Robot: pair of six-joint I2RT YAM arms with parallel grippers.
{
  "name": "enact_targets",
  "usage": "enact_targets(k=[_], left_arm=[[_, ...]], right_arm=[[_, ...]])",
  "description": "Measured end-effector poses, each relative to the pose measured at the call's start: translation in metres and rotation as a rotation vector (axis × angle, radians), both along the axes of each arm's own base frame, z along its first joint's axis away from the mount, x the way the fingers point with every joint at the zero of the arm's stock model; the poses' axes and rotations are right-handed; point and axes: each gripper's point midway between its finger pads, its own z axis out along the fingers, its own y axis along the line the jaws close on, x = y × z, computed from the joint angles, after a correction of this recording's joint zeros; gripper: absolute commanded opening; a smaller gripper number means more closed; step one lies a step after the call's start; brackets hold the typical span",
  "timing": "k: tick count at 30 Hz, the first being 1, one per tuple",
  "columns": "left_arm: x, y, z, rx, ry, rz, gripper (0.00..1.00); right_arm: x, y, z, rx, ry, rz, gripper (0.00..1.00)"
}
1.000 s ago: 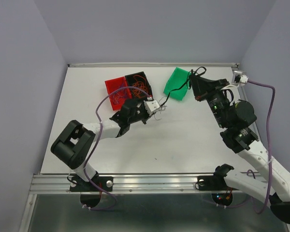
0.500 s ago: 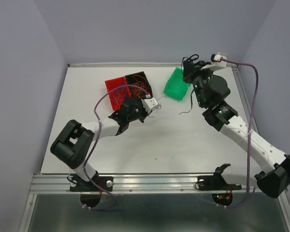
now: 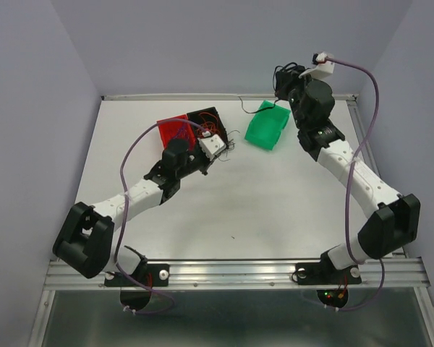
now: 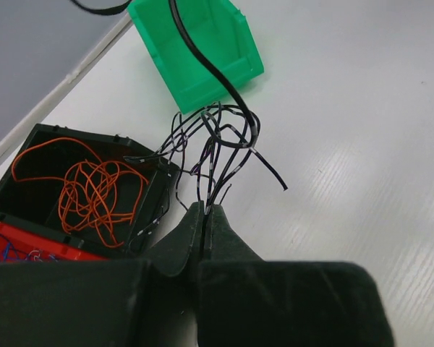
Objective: Untangle the cables
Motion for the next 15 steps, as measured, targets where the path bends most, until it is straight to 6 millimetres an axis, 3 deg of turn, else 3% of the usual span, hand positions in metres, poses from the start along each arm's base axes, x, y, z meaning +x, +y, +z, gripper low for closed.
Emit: enact_targets(k=[4,9,15], left_arm=[[-0.001,0.005,0.004,-0.001,0.002,0.015,0.00],[-0.003,0.011,0.014,-0.011,-0.011,0.031,0.00],[-0.007,0.016,0.036,-0.041,-0.052,0.039,0.00]], right_arm=[[0.033,-0.012,-0.022,0.034,0.049,0.018,0.01],[0.071,-0.027,-0.079,0.089,0.157,0.050,0.01],[0.085,-0.035,-0.143,0.126,0.254,0.087,0.01]])
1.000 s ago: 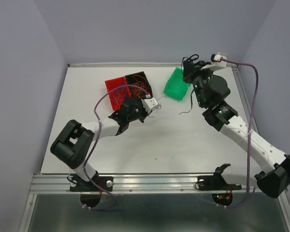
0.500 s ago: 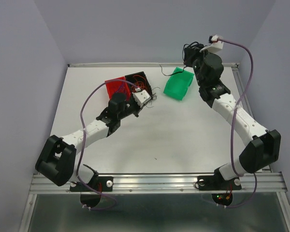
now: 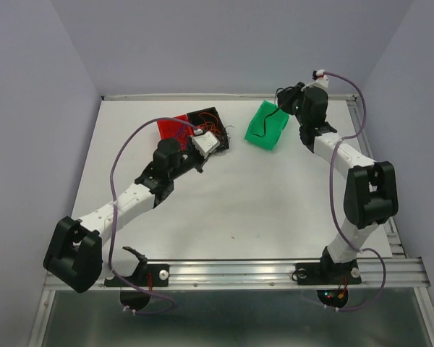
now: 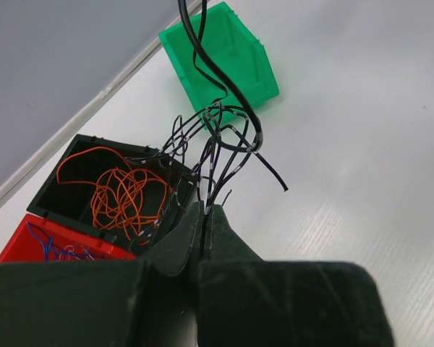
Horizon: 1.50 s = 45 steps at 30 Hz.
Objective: Untangle the cables
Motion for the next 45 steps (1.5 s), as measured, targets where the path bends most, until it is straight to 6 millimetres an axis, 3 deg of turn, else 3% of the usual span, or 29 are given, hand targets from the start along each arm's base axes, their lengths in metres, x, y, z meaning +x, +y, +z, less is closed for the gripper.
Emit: enact_targets(k=[8,10,16,18,20,22,26,29,34,37,41,45], left_arm=[[0.001,0.004,-0.001,0.002,0.009,0.016,0.00],[0.001,0.005,-0.002,0.005,0.017,0.020,0.00],[0.000,0.005,-0.005,0.009,0.026,0.023,0.00],[0.000,0.005,-0.005,0.010,0.030,0.023,0.00],[0.000,0.005,-0.006,0.010,0.032,0.024,0.00],[-0.001,0.005,-0.006,0.009,0.036,0.023,0.00],[0.000,0.002,-0.008,0.005,0.055,0.012,0.00],[0.003,-0.002,-0.006,-0.001,0.068,0.006,0.00],[0.008,-0.007,0.010,-0.026,0.059,0.004,0.00],[0.015,-0.013,0.031,-0.051,0.040,-0.002,0.00],[0.035,-0.031,0.070,-0.112,0.015,-0.015,0.00],[0.061,-0.050,0.100,-0.173,0.009,-0.018,0.00]], right_arm=[[-0.002,0.012,-0.062,0.013,0.116,0.052,0.01],[0.001,0.014,-0.085,0.008,0.162,0.058,0.01],[0.008,0.017,-0.192,-0.045,0.415,0.054,0.01],[0.004,0.016,-0.213,-0.072,0.475,0.040,0.01],[0.002,0.016,-0.220,-0.094,0.502,0.028,0.05],[0.004,0.017,-0.217,-0.110,0.498,0.019,0.11],[0.010,0.022,-0.204,-0.139,0.463,0.007,0.40],[0.008,0.025,-0.196,-0.169,0.449,-0.010,0.49],[0.004,0.032,-0.161,-0.215,0.384,-0.039,0.52],[0.000,0.032,-0.133,-0.225,0.330,-0.065,0.54],[-0.008,0.015,-0.102,-0.243,0.277,-0.136,0.60],[-0.008,-0.001,-0.096,-0.275,0.268,-0.208,0.64]])
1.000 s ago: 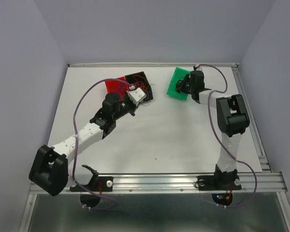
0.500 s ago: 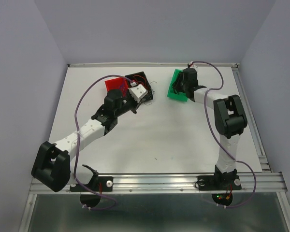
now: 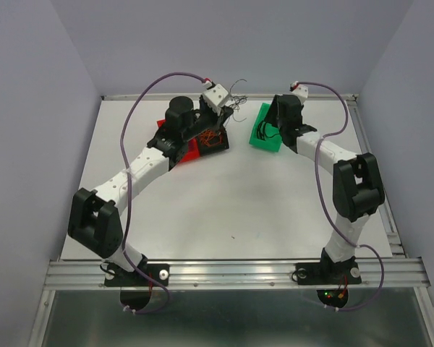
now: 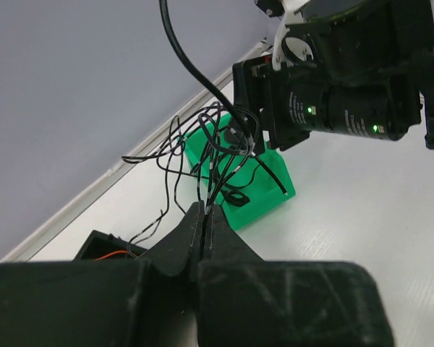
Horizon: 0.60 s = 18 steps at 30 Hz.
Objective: Untangle the cables
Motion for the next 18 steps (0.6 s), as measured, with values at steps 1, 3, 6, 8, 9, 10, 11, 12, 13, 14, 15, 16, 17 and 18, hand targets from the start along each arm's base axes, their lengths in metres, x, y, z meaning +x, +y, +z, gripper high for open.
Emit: enact_targets(k=[1,3,6,8,9,10,11,12,13,14,15,16,17,18], left_arm=[[0.002,-0.002,0.001,-0.004,0.001,0.000,0.00],[0.009,-0.007,0.001,-0.019,0.019,-0.001,0.00],[0.013,-0.012,-0.001,-0.029,0.033,-0.009,0.00],[0.015,-0.016,-0.005,-0.035,0.047,-0.020,0.00],[0.017,-0.019,-0.006,-0.038,0.054,-0.026,0.00],[0.021,-0.022,-0.006,-0.043,0.057,-0.031,0.00],[0.024,-0.026,-0.006,-0.048,0.060,-0.036,0.00],[0.029,-0.029,-0.006,-0.052,0.062,-0.038,0.00],[0.034,-0.033,-0.006,-0.057,0.066,-0.039,0.00],[0.037,-0.036,-0.007,-0.058,0.069,-0.040,0.00],[0.040,-0.038,-0.007,-0.062,0.072,-0.040,0.00],[0.042,-0.039,-0.008,-0.063,0.075,-0.040,0.00],[0.042,-0.039,-0.008,-0.065,0.078,-0.040,0.00],[0.042,-0.040,-0.009,-0.066,0.081,-0.040,0.00]], right_arm=[[-0.001,-0.005,-0.003,-0.017,0.008,-0.020,0.64],[-0.002,-0.013,-0.009,-0.046,0.028,-0.051,0.68],[-0.003,-0.023,-0.017,-0.079,0.050,-0.083,0.69],[-0.003,-0.029,-0.028,-0.096,0.076,-0.097,0.69],[-0.002,-0.033,-0.035,-0.101,0.089,-0.103,0.69],[-0.001,-0.036,-0.043,-0.106,0.105,-0.107,0.69],[0.000,-0.040,-0.051,-0.111,0.123,-0.114,0.69],[0.000,-0.045,-0.061,-0.118,0.145,-0.121,0.68],[0.000,-0.048,-0.071,-0.125,0.167,-0.126,0.69],[-0.002,-0.051,-0.080,-0.133,0.190,-0.130,0.69],[-0.003,-0.055,-0.089,-0.140,0.212,-0.138,0.68],[-0.004,-0.058,-0.095,-0.146,0.227,-0.142,0.66],[-0.005,-0.060,-0.099,-0.150,0.241,-0.144,0.59],[-0.006,-0.060,-0.101,-0.153,0.248,-0.144,0.53]])
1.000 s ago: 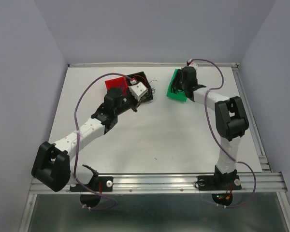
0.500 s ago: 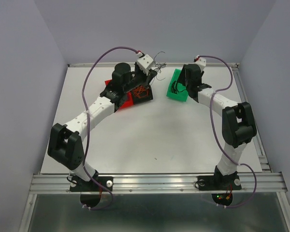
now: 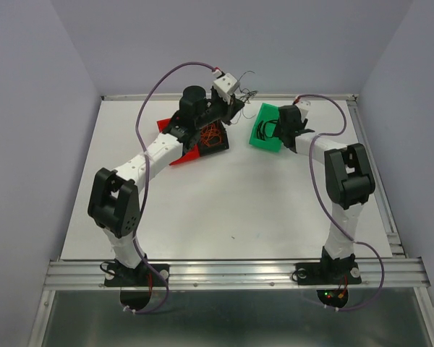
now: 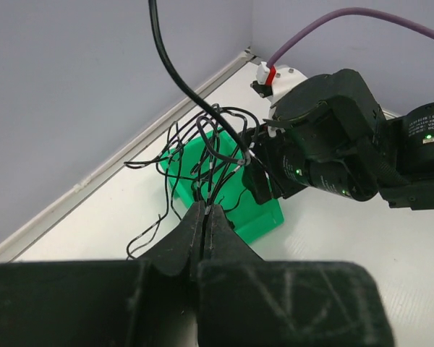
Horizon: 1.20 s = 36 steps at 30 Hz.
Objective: Untangle the cables
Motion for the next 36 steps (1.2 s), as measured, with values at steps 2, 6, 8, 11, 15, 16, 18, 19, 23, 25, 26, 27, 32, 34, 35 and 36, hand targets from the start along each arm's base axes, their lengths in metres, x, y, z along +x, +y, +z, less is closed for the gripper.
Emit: enact_targets(k=[2,6,8,11,15,16,18,19,23,25,26,27,32,34,35,36], left_arm=[[0.000,0.000,0.001,-0.005,-0.001,-0.002,0.00],[-0.002,-0.002,0.001,-0.010,0.006,-0.009,0.00],[-0.003,-0.002,0.001,-0.016,0.012,-0.015,0.00],[-0.004,-0.003,0.001,-0.023,0.022,-0.020,0.00],[-0.007,-0.005,0.002,-0.041,0.034,-0.026,0.00],[-0.009,-0.005,0.001,-0.047,0.040,-0.031,0.00],[-0.013,-0.006,-0.002,-0.056,0.054,-0.039,0.00],[-0.016,-0.007,-0.003,-0.061,0.062,-0.045,0.00],[-0.031,-0.014,-0.014,-0.076,0.104,-0.073,0.00],[-0.039,-0.018,-0.021,-0.080,0.127,-0.085,0.00],[-0.042,-0.020,-0.024,-0.083,0.139,-0.089,0.00],[-0.044,-0.020,-0.026,-0.086,0.147,-0.091,0.00],[-0.062,-0.018,-0.040,-0.110,0.227,-0.081,0.00],[-0.070,-0.014,-0.044,-0.125,0.253,-0.071,0.00],[-0.075,-0.010,-0.043,-0.137,0.262,-0.064,0.00],[-0.078,-0.007,-0.044,-0.147,0.271,-0.057,0.00]], right_arm=[[0.000,0.000,-0.001,0.003,0.002,-0.001,0.37],[0.000,0.003,-0.001,0.016,0.000,0.005,0.27],[-0.003,0.004,-0.002,0.029,0.001,0.006,0.27],[-0.020,0.005,-0.003,0.039,0.013,0.006,0.27],[-0.049,0.007,0.000,0.053,0.024,0.006,0.27],[-0.059,0.010,0.001,0.061,0.027,0.009,0.27],[-0.077,0.017,0.000,0.070,0.029,0.021,0.30],[-0.086,0.021,-0.003,0.077,0.030,0.024,0.31],[-0.115,0.041,-0.017,0.086,0.048,0.049,0.34],[-0.127,0.051,-0.021,0.090,0.048,0.061,0.37],[-0.132,0.056,-0.021,0.093,0.045,0.068,0.40],[-0.139,0.060,-0.021,0.100,0.043,0.073,0.56],[-0.163,0.075,-0.015,0.124,0.023,0.107,0.80],[-0.170,0.079,-0.005,0.144,-0.003,0.120,0.80],[-0.175,0.078,0.004,0.162,-0.029,0.125,0.80],[-0.178,0.076,0.012,0.174,-0.049,0.124,0.80]])
